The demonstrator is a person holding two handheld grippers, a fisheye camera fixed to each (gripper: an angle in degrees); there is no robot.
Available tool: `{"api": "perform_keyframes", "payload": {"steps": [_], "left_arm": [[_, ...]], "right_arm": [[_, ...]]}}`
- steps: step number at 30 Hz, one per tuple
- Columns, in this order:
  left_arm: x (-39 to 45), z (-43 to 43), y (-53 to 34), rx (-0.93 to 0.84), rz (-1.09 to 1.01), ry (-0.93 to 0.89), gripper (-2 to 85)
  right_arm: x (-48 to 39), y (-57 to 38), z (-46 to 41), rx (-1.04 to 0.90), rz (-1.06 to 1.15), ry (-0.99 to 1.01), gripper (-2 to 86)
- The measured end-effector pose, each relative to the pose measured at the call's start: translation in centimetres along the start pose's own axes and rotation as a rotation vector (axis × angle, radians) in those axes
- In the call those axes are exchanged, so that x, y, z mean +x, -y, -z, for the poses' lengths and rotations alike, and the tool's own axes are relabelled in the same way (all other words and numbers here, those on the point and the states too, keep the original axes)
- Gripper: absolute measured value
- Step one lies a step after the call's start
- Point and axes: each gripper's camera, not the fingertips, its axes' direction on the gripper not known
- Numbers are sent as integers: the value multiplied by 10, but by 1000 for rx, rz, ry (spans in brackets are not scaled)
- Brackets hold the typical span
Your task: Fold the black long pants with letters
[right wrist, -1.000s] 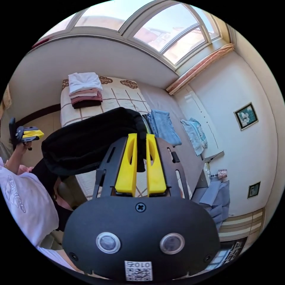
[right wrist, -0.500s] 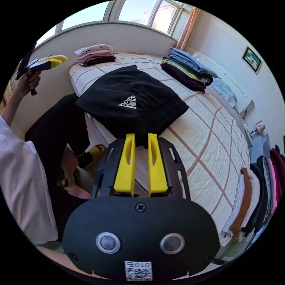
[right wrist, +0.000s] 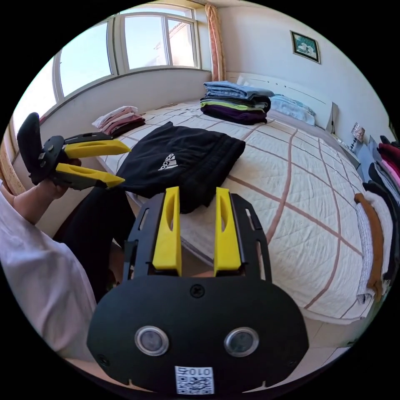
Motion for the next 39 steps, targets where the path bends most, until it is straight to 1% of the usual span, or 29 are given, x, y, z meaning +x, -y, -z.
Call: {"api": "perform_keyframes", "payload": {"steps": [3,6,9,11,12,13,14,15,17,19,21,23,25,27,29,31,32,36,38,39], "left_arm": [[1,-7,12,-17,-21,-3,113],[-1,-16,21,-22,-17,7,99],[-3,-35,36,-46,-25,38,70],[-6,-48,43,-76,-20,60,40],[-13,-52,45,-79,17,76,21],[-18,-52,44,-72,45,66,17],[-33,-51,40,-46,122,-10,8],[-50,-52,33,-24,210,-117,5],[-70,-56,17,-3,323,-220,2],[-79,-56,3,29,375,-243,0],[-80,-53,-6,56,379,-214,1],[-79,-52,-9,60,376,-204,4],[-81,-53,-11,64,376,-214,10],[-83,-53,-16,71,363,-227,30],[-82,-54,-21,76,338,-249,52],[-80,-56,-27,65,307,-263,78],[-78,-58,-30,51,288,-264,97],[-69,-61,-36,11,229,-203,157],[-66,-59,-37,-7,215,-153,180],[-66,-56,-39,-17,221,-103,188]], "right_arm": [[9,4,-4,-56,62,69,71],[18,11,4,-90,38,85,51],[11,21,25,-23,87,133,49],[4,25,36,15,126,130,50],[4,26,41,19,116,96,58],[12,23,44,12,65,61,69],[18,20,46,11,29,58,76],[35,10,48,11,-54,91,85],[65,-14,43,8,-189,208,89],[98,-52,28,27,-401,376,86],[109,-74,19,73,-506,444,90],[113,-85,7,66,-574,442,95],[113,-89,-11,26,-606,511,94],[108,-87,-19,21,-607,584,79],[103,-83,-15,44,-615,543,61],[93,-73,3,97,-617,444,47],[89,-68,7,101,-607,427,45],[34,-17,29,47,-390,255,40],[11,0,37,65,-331,293,39],[-6,11,44,101,-278,359,38]]}}
